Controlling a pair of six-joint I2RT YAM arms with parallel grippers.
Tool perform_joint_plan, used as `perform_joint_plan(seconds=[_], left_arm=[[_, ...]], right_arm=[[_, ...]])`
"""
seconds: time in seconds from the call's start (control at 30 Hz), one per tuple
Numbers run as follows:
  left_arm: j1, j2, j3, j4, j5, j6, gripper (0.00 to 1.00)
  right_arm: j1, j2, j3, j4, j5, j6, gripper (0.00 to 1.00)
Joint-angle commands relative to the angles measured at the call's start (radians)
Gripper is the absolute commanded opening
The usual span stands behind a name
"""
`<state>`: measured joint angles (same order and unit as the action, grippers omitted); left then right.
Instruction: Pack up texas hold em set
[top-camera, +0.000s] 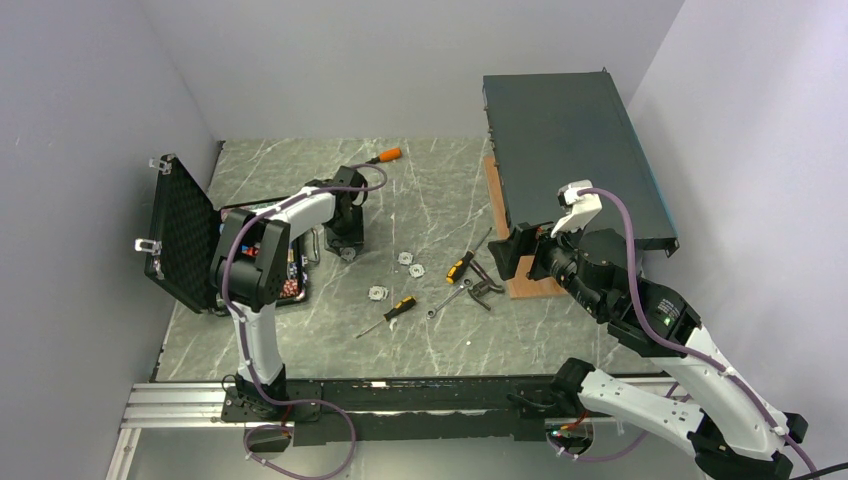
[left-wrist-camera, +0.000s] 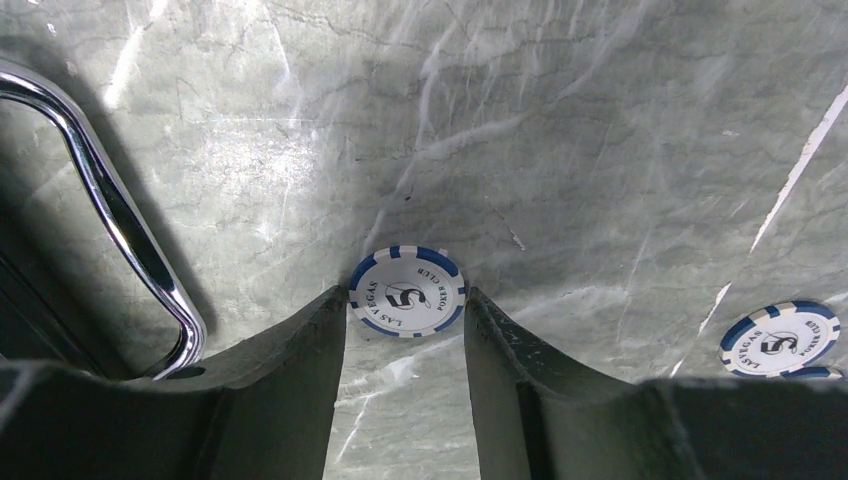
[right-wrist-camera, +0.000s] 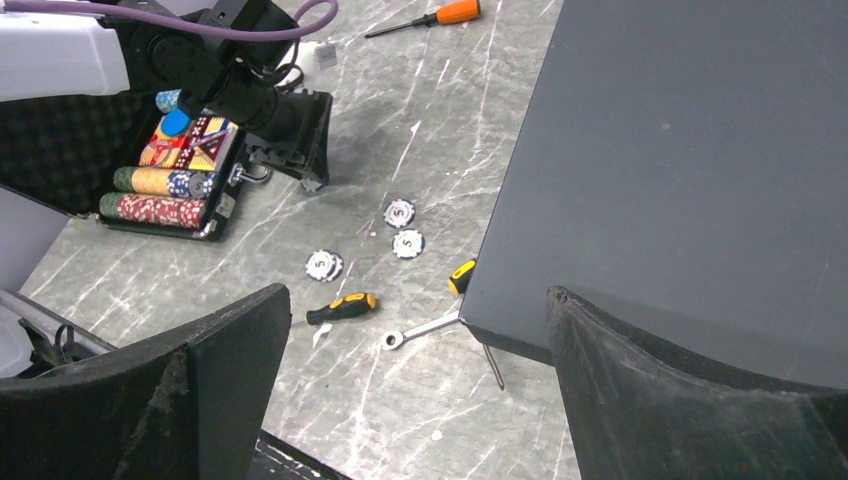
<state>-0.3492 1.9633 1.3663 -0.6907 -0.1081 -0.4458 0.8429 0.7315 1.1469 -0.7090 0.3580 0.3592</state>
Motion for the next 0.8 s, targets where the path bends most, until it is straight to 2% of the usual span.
perform_joint_plan(seconds=[0.0,0.33,0.77], left_arm=[[-0.008,0.053,0.02,-0.006,-0.014,0.007,0.51],[-0.011,-0.004,0.02,-0.014,-0.014,0.012,0.36],[-0.045,-0.17,-0.018,-0.052,-0.003,0.014,0.33]], right_arm=[[-0.002,0.003,0.011,0.027,-0.001,-0.003,1.0],[-0.001,0.014,0.031,0.022,0.002,-0.011,1.0],[-0.003,0.015,0.026,0.03,-0.003,-0.01,1.0]])
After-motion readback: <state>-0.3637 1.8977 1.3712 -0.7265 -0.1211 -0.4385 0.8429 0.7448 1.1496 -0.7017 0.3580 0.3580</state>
